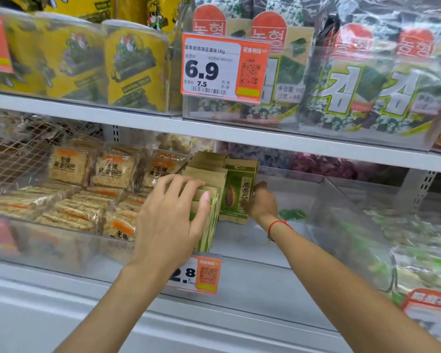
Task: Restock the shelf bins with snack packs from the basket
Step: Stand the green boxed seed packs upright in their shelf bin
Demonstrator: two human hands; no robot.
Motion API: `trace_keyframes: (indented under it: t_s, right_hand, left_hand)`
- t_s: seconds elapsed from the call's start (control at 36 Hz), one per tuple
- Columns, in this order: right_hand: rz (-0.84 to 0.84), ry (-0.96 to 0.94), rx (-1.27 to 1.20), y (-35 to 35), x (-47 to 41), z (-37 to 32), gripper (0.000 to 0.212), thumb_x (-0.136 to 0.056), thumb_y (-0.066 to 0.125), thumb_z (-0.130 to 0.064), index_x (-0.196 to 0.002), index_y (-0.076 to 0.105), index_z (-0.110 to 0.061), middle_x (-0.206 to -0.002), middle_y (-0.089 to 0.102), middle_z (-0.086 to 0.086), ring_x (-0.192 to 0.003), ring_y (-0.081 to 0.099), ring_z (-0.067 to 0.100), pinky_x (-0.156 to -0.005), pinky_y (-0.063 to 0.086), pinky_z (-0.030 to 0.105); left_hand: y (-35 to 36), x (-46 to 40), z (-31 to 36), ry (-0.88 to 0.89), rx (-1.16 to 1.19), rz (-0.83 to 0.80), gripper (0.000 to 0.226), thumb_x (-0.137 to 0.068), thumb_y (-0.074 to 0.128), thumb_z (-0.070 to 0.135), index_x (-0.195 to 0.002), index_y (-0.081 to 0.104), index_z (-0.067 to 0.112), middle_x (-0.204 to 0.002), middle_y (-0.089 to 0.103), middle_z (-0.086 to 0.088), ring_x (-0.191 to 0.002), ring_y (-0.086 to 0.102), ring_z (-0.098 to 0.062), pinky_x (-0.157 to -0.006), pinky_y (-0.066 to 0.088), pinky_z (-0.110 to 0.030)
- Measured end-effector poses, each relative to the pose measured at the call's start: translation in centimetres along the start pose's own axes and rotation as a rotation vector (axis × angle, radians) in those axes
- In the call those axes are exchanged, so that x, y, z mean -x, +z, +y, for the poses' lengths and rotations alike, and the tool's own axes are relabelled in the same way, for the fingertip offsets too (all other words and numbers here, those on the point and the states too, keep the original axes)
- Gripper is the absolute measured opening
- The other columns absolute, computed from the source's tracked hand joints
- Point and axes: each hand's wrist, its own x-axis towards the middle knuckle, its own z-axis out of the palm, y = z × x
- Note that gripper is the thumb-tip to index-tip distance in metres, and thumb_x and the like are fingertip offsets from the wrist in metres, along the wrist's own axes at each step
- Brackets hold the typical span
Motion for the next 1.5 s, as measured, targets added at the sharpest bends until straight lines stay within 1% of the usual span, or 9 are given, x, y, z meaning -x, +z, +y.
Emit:
trace_keyframes:
  t_s: [0.44,0.75,0.92,1.03,1.11,1.22,1.33,1.44,1.5]
  right_hand:
    - [-0.017,0.079,-0.185,-0.2,-0.2,0.6,0.042,-0.084,0.071,-0.025,-0.114,0.045,-0.012,-0.111,0.067,0.01,-0.102,0.061,0.029,-0.071,0.04,0.026]
    - [0.039,0.123,-0.137,-0.5,0.2,0.4,0.054,-0.082,0.072,-0.036,-0.12,0.042,-0.011,-0.11,0.062,0.014,-0.099,0.06,0.034,-0.078,0.05,0.038]
    - [0.076,0.09,-0.075,-1.4,0.8,0.2,0.056,-0.085,0.066,-0.044,-0.123,0.044,-0.01,-0.117,0.059,0.012,-0.103,0.058,0.032,-0.072,0.043,0.031]
    - [-0.066,0.105,-0.198,-3.0,2.0,0.1,0.04,-0.087,0.065,-0.036,-0.118,0.05,-0.014,-0.118,0.058,0.008,-0.099,0.059,0.026,-0.081,0.047,0.032]
    - [-0.227,-0.021,-0.176,-5.0,4.7,0.7,0.012,-0.085,0.067,-0.026,-0.089,0.056,-0.026,-0.104,0.063,0.003,-0.094,0.063,0.022,-0.084,0.054,0.037]
    - [-0.263,-0.303,0.056,-9.2,11.0,1.7,0.027,-0.087,0.065,-0.03,-0.111,0.054,-0.025,-0.093,0.058,-0.008,-0.078,0.055,0.012,-0.072,0.045,0.03]
    - [-0.181,-0.528,0.342,-14.2,17.4,3.1,0.026,-0.091,0.056,-0.042,-0.115,0.05,-0.035,-0.091,0.05,-0.014,-0.078,0.048,0.008,-0.066,0.041,0.031]
    - [-0.114,-0.615,0.457,-18.0,22.2,5.1,0.02,-0.092,0.054,-0.04,-0.111,0.058,-0.033,-0.093,0.048,-0.015,-0.096,0.051,0.009,-0.069,0.042,0.031]
    - [-0.168,-0.576,0.459,-18.4,24.0,6.7,0.02,-0.093,0.053,-0.04,-0.111,0.057,-0.034,-0.091,0.048,-0.015,-0.094,0.053,0.008,-0.066,0.037,0.029]
  left_hand:
    - [0.0,0.0,0.0,-0.005,0.016,-0.012,0.041,-0.096,0.031,0.039,-0.105,0.064,0.017,-0.105,0.062,0.005,-0.107,0.05,-0.016,-0.075,0.048,-0.03]
    - [0.1,0.0,-0.1,0.004,0.019,-0.007,0.039,-0.096,0.032,0.039,-0.105,0.064,0.018,-0.104,0.062,0.005,-0.106,0.05,-0.016,-0.073,0.048,-0.03]
    - [0.0,0.1,0.0,0.008,0.021,-0.003,0.039,-0.096,0.032,0.038,-0.105,0.064,0.017,-0.105,0.063,0.005,-0.105,0.051,-0.016,-0.071,0.047,-0.028]
    - [-0.4,0.0,0.2,0.011,0.054,0.002,0.039,-0.095,0.035,0.038,-0.114,0.061,0.017,-0.114,0.062,0.004,-0.11,0.049,-0.013,-0.095,0.037,-0.028]
    - [-1.1,0.0,0.8,0.05,0.082,0.054,0.033,-0.092,0.044,0.034,-0.114,0.062,0.017,-0.116,0.062,0.003,-0.113,0.05,-0.014,-0.108,0.026,-0.03]
    - [-3.0,0.3,4.0,0.151,0.122,0.073,0.021,-0.088,0.054,0.032,-0.101,0.064,0.02,-0.101,0.064,0.008,-0.096,0.055,-0.013,-0.084,0.039,-0.026]
    - [-4.8,2.1,8.3,0.169,0.183,-0.129,0.02,-0.085,0.051,0.047,-0.082,0.059,0.029,-0.075,0.055,0.017,-0.069,0.05,-0.002,-0.056,0.038,-0.023]
    - [-4.9,4.8,11.0,0.155,0.094,-0.505,0.019,-0.089,0.049,0.05,-0.088,0.057,0.032,-0.07,0.051,0.02,-0.08,0.057,-0.007,-0.064,0.039,-0.027]
    - [-4.4,6.4,11.8,0.175,0.031,-0.63,0.019,-0.09,0.047,0.046,-0.094,0.058,0.032,-0.086,0.062,0.017,-0.091,0.061,-0.011,-0.067,0.037,-0.028]
